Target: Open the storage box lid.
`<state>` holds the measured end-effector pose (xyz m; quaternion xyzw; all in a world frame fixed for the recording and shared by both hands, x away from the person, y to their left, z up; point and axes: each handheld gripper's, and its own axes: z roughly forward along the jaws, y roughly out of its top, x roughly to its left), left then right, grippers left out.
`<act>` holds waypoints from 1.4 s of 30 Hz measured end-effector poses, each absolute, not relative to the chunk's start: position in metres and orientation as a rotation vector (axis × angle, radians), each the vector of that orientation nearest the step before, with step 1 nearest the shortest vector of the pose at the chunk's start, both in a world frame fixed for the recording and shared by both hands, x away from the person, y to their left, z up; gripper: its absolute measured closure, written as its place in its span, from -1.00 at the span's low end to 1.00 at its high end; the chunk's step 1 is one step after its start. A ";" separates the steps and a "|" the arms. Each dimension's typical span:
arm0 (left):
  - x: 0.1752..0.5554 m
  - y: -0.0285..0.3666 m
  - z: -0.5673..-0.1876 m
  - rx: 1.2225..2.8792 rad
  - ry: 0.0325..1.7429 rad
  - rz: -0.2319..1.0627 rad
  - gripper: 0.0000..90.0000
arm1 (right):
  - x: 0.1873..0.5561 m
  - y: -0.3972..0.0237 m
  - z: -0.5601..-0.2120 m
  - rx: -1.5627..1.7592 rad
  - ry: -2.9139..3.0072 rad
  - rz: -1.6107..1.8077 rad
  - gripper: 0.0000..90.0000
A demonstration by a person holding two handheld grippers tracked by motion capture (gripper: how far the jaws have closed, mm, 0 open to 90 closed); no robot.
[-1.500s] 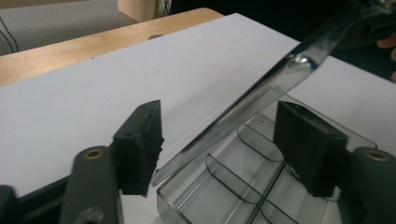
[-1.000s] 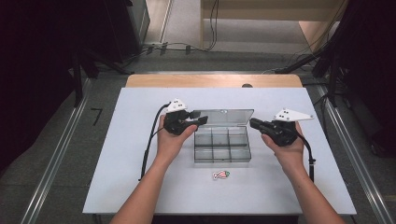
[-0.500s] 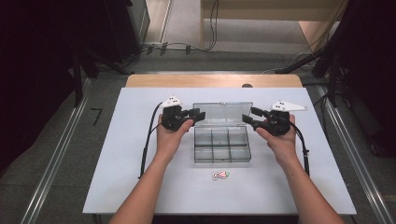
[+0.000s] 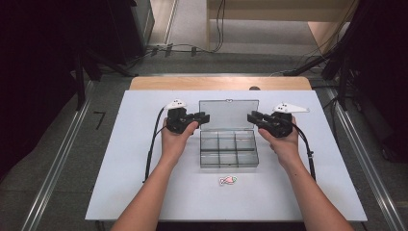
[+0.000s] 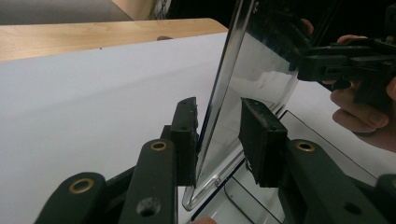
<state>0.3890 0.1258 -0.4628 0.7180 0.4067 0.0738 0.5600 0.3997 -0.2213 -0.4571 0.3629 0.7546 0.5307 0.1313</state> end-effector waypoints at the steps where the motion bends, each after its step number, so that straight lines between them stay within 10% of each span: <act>1: 0.390 0.126 -0.463 1.684 0.964 0.167 0.50 | 0.400 -0.222 -0.458 1.062 2.189 1.545 0.53; 42: 0.407 0.126 -0.481 1.626 1.102 0.089 0.58 | 0.422 -0.217 -0.470 1.241 2.171 1.554 0.50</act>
